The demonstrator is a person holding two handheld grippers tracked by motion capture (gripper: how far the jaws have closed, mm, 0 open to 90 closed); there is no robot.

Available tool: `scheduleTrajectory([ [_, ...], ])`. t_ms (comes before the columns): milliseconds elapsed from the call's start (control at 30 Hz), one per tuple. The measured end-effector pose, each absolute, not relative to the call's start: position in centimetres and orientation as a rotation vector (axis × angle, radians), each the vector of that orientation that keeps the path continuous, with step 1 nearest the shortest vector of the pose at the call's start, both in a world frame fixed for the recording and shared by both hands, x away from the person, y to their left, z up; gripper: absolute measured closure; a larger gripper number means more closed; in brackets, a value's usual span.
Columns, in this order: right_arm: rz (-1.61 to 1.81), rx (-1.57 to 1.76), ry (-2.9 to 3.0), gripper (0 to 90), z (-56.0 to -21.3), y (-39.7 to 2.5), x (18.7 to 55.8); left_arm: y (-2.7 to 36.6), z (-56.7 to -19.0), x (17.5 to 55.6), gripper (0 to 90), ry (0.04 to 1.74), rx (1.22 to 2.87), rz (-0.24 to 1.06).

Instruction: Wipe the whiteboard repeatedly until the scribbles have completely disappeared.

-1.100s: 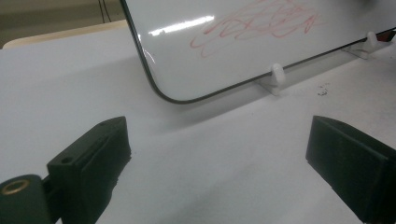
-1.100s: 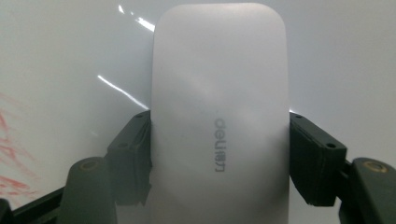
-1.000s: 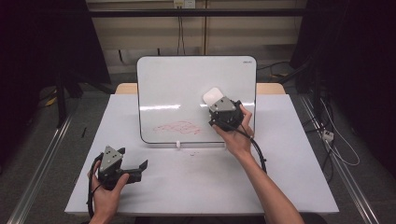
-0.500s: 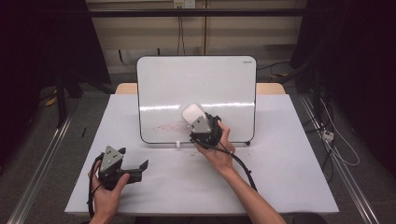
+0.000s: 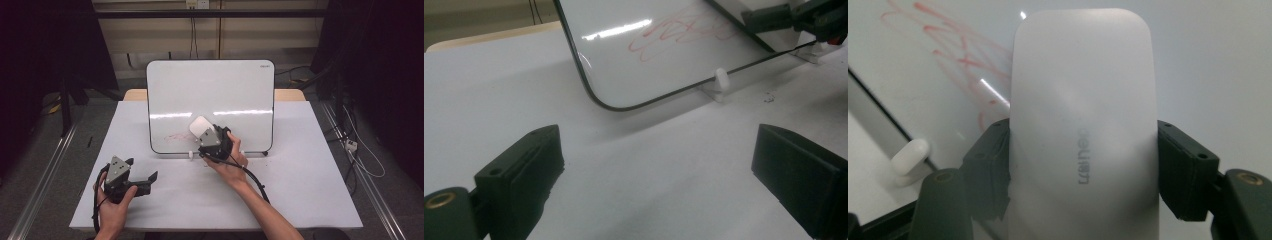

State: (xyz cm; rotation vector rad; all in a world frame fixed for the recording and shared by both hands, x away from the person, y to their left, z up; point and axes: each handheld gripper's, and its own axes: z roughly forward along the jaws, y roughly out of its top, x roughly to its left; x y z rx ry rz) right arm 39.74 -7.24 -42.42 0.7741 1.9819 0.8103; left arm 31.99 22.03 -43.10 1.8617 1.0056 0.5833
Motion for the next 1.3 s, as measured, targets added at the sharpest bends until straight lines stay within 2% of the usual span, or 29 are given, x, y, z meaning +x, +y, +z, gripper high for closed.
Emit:
scheduleTrajectory([
  [500,0.852,0.948,1.881,31.6,-38.3,-11.2,43.2,22.2,-43.1,32.0,6.2,1.006,1.861,0.585],
  [800,0.845,0.925,1.830,31.6,-39.5,-10.0,42.2,22.0,-43.1,31.9,6.1,1.009,1.863,0.588],
  [1300,0.823,0.783,1.892,31.6,-42.1,-4.8,40.4,22.0,-43.1,32.0,6.2,1.002,1.873,0.591],
])
